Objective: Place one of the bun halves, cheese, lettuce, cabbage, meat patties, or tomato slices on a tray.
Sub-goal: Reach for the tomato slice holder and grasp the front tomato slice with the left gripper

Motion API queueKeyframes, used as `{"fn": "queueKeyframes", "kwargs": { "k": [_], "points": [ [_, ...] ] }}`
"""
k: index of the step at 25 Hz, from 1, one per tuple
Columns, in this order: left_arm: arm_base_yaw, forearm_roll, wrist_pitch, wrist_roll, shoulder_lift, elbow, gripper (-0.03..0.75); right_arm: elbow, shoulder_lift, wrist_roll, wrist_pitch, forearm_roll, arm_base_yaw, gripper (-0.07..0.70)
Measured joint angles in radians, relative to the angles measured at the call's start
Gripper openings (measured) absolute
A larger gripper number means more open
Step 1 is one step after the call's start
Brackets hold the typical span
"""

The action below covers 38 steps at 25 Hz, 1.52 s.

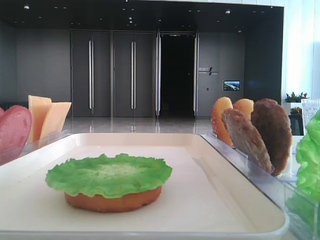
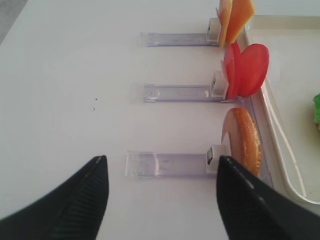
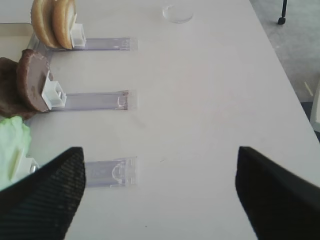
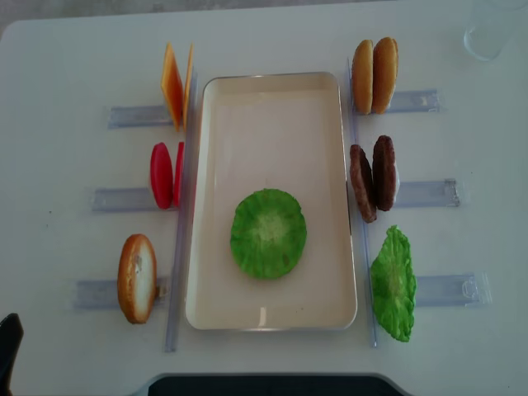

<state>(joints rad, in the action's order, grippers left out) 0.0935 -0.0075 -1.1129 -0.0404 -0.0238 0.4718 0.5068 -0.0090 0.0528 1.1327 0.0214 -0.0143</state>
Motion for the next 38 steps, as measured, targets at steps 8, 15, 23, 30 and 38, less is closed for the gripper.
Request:
{"fn": "queueKeyframes", "kwargs": {
  "k": [8,15,23,30,38],
  "points": [
    [0.000,0.000,0.000,0.000,0.000,0.000,0.515,0.000,0.000,0.000,0.000,0.000,0.000,0.580],
    [0.000,0.000,0.000,0.000,0.000,0.000,0.515,0.000,0.000,0.000,0.000,0.000,0.000,0.580],
    [0.000,0.000,0.000,0.000,0.000,0.000,0.515,0.000,0.000,0.000,0.000,0.000,0.000,0.580],
    [0.000,0.000,0.000,0.000,0.000,0.000,0.515,0.000,0.000,0.000,0.000,0.000,0.000,0.580],
    [0.000,0.000,0.000,0.000,0.000,0.000,0.515,0.000,0.000,0.000,0.000,0.000,0.000,0.580]
  ]
}}
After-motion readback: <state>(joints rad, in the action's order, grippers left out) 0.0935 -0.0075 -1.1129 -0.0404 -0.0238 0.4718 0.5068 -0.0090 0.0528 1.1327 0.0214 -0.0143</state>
